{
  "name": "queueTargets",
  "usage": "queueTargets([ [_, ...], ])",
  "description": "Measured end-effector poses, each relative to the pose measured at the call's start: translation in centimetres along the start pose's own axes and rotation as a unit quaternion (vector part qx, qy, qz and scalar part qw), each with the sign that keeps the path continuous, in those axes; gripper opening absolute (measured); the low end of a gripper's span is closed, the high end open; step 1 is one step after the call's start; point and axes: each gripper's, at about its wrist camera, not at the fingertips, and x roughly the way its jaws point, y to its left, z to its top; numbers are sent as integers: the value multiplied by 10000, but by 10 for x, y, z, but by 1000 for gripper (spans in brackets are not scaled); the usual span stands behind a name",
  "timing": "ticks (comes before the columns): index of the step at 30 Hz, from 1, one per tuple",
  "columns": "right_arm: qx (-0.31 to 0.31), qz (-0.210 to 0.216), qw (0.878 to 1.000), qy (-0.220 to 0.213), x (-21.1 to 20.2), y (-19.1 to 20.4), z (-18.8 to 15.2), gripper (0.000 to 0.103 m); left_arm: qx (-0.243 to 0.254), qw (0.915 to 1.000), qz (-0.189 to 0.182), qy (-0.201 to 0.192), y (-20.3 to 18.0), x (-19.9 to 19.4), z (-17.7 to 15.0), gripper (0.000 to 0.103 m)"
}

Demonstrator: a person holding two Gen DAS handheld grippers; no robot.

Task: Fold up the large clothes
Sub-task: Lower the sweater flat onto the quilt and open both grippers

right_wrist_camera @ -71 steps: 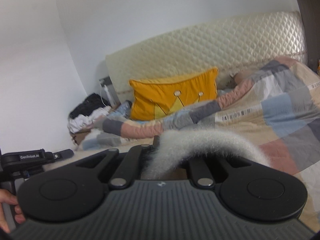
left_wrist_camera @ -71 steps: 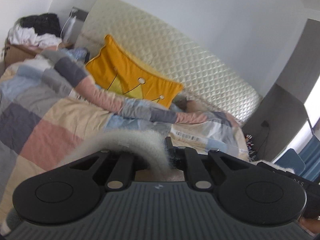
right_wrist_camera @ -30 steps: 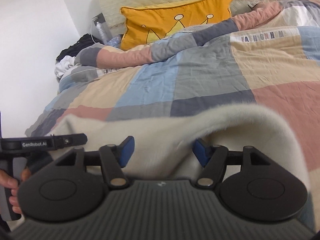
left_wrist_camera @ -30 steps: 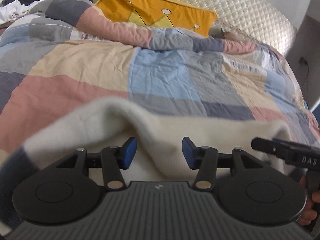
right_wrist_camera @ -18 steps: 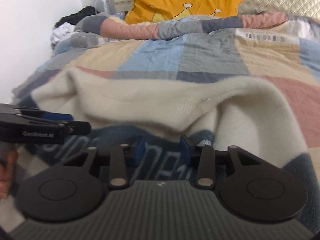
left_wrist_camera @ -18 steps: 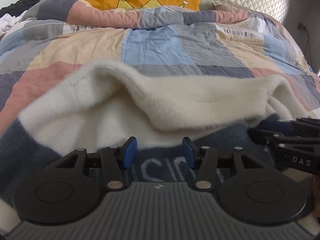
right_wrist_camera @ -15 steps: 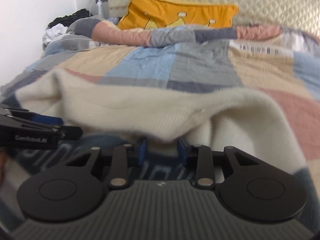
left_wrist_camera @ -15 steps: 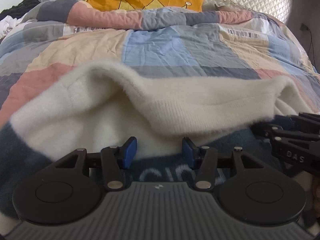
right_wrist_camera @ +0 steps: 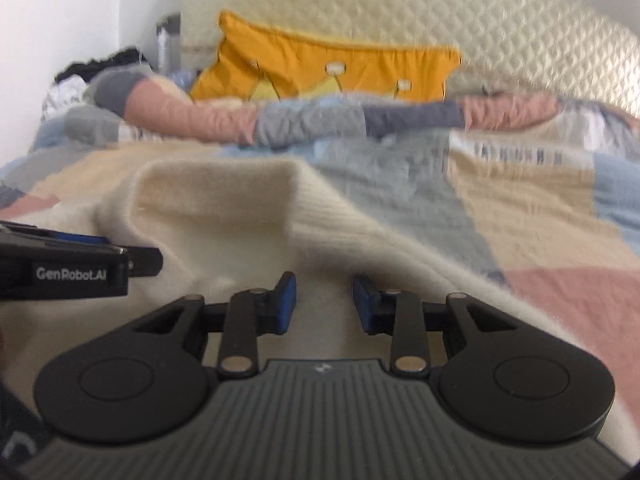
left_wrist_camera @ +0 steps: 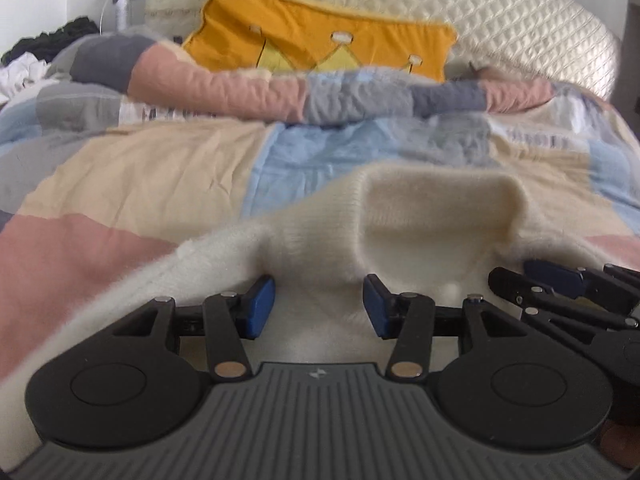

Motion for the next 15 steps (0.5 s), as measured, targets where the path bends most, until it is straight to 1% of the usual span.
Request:
queueTargets([
  [1, 46, 25, 9998, 182, 8, 0, -1, 34, -22, 10000, 15, 25, 0, 5, -2, 55],
  [2, 85, 37, 9997, 211, 11, -1, -1, 34, -20, 10000, 25, 5, -1, 6, -4, 55],
  [5, 43, 30, 9998, 204, 9, -2, 0, 34, 98, 9999, 51, -14, 0, 6, -4, 55],
  [8, 183, 133, 9997, 112, -2, -7, 0, 35, 70, 10000, 16, 37, 2, 1, -3, 55],
  [11, 489, 133, 9987, 80, -26, -9, -5, 35, 50, 10000, -64, 30, 2, -17, -3, 55],
  [15, 434, 196, 9989, -35, -71, -4, -14, 35, -25, 9999, -139, -24, -5, -58, -17, 55],
])
